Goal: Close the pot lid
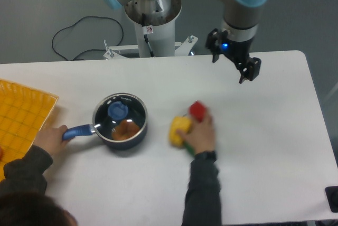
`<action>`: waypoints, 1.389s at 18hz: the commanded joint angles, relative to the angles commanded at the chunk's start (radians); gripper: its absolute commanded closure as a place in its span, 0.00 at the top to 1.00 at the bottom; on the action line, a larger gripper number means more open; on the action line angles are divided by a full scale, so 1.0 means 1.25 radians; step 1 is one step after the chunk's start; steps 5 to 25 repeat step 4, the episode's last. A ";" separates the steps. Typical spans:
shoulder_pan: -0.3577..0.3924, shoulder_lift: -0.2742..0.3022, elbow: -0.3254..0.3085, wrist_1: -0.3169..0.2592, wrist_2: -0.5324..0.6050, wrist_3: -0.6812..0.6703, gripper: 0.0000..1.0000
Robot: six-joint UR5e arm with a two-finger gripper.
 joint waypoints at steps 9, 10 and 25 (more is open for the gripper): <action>0.001 -0.015 0.003 0.023 -0.011 0.000 1.00; 0.001 -0.015 0.003 0.023 -0.011 0.000 1.00; 0.001 -0.015 0.003 0.023 -0.011 0.000 1.00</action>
